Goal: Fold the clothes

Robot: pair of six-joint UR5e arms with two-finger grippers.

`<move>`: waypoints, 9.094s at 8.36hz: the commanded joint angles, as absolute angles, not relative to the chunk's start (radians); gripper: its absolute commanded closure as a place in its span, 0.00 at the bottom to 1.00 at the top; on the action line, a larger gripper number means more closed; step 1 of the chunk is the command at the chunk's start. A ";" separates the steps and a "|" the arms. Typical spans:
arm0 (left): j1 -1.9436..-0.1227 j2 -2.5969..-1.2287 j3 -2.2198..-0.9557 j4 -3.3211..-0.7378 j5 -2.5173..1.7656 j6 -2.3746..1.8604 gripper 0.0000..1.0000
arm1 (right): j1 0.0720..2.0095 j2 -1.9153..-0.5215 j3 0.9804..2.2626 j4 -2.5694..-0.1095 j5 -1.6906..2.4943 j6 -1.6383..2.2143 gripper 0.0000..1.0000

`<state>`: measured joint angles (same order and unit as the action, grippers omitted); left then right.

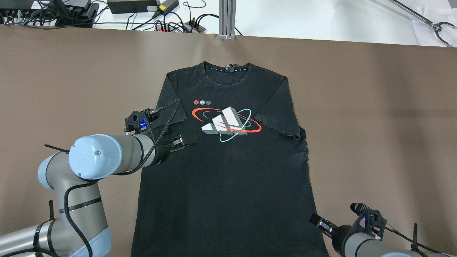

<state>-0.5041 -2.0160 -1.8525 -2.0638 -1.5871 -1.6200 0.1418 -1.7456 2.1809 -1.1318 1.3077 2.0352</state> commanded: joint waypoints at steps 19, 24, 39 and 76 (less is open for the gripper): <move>-0.502 -2.011 -1.864 -2.063 -1.578 -1.646 0.00 | -0.005 -1.815 2.167 -1.062 1.273 2.148 0.96; -0.305 -1.727 -2.056 -2.063 -1.385 -1.895 0.01 | -0.003 -1.815 2.200 -1.062 1.275 2.143 1.00; 0.143 -1.566 -2.059 -2.065 -1.081 -2.149 0.13 | -0.003 -1.812 2.206 -1.063 1.270 2.141 1.00; -0.847 -1.983 -1.806 -1.887 -1.925 -1.600 1.00 | 1.003 -0.799 1.369 -1.546 1.971 1.054 1.00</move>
<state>-0.8350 -1.9148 -1.9079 -1.8795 -1.9271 -1.6136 0.9853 -0.8718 1.6184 -1.7533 1.9741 1.0720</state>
